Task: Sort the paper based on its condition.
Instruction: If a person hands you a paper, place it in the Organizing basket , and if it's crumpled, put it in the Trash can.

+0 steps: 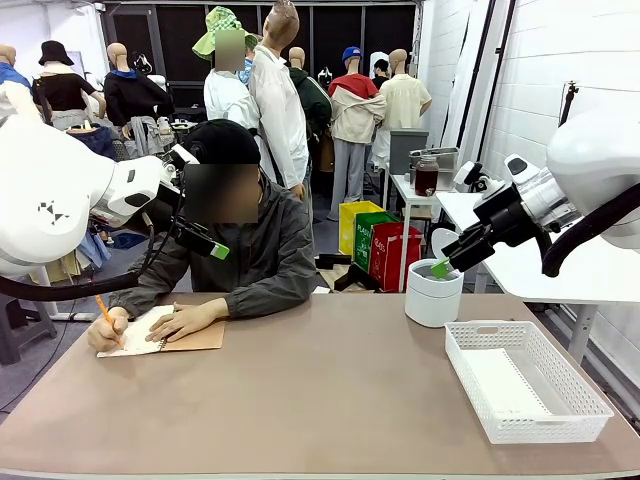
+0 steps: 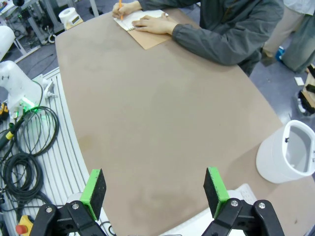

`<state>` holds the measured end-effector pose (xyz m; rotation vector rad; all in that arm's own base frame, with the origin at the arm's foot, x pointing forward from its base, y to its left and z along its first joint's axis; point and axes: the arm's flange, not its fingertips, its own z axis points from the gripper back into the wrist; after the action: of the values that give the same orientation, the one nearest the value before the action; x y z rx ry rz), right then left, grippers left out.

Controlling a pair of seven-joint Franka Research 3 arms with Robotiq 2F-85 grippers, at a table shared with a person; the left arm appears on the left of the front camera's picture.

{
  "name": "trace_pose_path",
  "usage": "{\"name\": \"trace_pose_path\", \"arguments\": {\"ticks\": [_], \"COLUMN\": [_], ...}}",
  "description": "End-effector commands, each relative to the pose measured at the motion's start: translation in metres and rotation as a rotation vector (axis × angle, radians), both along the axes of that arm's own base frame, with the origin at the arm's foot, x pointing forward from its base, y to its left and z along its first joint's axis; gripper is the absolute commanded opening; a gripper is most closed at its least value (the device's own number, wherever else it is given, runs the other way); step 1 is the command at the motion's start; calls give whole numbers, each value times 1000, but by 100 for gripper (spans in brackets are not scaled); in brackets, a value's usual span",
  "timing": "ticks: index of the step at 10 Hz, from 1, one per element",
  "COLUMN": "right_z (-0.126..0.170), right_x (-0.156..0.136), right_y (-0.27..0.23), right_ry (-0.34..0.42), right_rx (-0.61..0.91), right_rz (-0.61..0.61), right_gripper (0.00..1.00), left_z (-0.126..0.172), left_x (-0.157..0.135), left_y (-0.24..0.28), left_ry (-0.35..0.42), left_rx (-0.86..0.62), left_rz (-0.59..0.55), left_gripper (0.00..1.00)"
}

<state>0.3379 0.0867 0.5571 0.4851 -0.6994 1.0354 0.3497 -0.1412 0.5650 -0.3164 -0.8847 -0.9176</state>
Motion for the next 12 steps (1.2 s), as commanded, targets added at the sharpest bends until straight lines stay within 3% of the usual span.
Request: {"name": "trace_pose_path", "arguments": {"ticks": [1, 12], "right_z": [0, 0], "right_x": [1, 1], "right_y": [1, 1], "right_ry": [4, 4], "right_rx": [13, 13], "right_rz": [11, 11], "right_gripper": [100, 100], "left_z": [-1, -1], "left_x": [0, 0], "left_y": [1, 1], "left_ry": [11, 11], "left_rx": [-6, -6], "left_rz": [2, 2], "left_gripper": [100, 100]}}
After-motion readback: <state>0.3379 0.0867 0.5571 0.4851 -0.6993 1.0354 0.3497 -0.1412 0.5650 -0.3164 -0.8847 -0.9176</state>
